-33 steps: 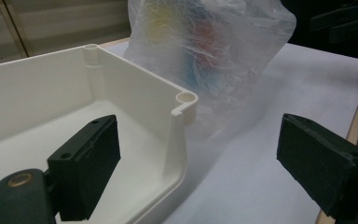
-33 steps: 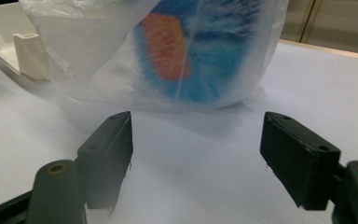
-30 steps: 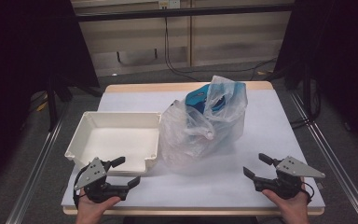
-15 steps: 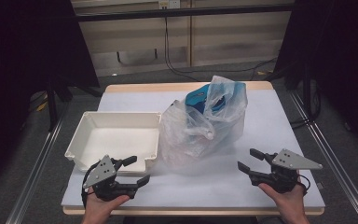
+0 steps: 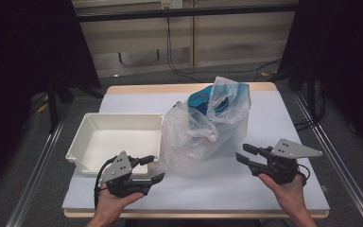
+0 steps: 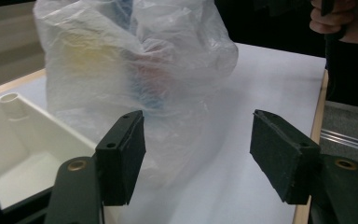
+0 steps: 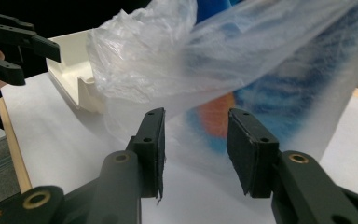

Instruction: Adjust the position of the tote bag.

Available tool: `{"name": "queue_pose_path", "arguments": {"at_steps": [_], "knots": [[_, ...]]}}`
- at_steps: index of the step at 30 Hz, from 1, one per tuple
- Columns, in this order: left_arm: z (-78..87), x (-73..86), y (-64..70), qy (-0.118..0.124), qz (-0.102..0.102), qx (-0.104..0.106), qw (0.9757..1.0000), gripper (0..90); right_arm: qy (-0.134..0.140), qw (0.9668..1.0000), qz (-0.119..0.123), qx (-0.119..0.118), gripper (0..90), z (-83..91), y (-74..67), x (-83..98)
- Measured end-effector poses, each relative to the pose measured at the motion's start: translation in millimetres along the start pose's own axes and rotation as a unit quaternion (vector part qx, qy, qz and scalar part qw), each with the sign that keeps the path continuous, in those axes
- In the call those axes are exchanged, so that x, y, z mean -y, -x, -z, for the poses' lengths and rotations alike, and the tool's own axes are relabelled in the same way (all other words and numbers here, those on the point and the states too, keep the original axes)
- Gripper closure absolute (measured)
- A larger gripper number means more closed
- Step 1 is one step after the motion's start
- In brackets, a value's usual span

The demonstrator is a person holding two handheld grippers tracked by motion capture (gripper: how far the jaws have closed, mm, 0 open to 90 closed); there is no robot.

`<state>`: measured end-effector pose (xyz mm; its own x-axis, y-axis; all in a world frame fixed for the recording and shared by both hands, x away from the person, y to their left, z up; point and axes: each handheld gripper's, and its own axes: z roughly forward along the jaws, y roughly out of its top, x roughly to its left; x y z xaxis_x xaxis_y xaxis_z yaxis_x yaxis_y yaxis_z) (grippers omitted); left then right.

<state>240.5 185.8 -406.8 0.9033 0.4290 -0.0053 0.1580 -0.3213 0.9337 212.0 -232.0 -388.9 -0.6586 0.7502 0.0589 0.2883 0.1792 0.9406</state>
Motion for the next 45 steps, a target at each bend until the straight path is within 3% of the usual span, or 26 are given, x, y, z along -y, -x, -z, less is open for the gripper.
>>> {"name": "queue_pose_path", "arguments": {"at_steps": [2,6,13,18,23,27,31,35,45], "knots": [[-5.1,-3.8,2.1,-0.005,-0.001,0.008,1.0,40.4,0.001,1.0,0.009,-0.003,63.6,-0.8,-2.2,-8.9],[-11.8,-13.3,4.6,-0.006,-0.012,0.021,0.9997,44.5,0.011,0.9998,0.015,-0.004,65.5,-2.6,0.1,-23.2],[-22.5,-25.8,11.6,0.002,-0.016,0.039,0.9991,47.8,0.0,0.9995,0.023,-0.02,65.1,-13.5,1.4,-45.9],[-28.1,-26.4,14.7,0.001,-0.015,0.051,0.9986,48.6,0.006,0.9994,0.026,-0.023,61.4,-20.1,5.0,-63.9],[-27.7,-21.9,16.1,-0.009,-0.014,0.049,0.9987,46.5,0.02,0.9988,0.036,-0.025,63.2,-23.6,5.9,-82.0],[-27.0,-16.6,14.6,-0.01,-0.005,0.047,0.9988,45.1,0.007,0.9986,0.045,-0.027,62.3,-34.8,7.7,-93.7],[-26.5,-10.6,12.9,-0.014,0.007,0.043,0.9989,42.0,-0.005,0.9981,0.056,-0.026,57.4,-48.8,8.8,-98.4],[-25.8,-8.7,11.2,-0.016,0.008,0.041,0.999,41.7,-0.011,0.9982,0.048,-0.033,50.5,-60.0,13.1,-98.1],[-21.0,-11.7,9.5,-0.011,0.009,0.038,0.9992,40.8,-0.048,0.996,0.064,-0.04,51.5,-80.4,11.0,-92.9]]}}
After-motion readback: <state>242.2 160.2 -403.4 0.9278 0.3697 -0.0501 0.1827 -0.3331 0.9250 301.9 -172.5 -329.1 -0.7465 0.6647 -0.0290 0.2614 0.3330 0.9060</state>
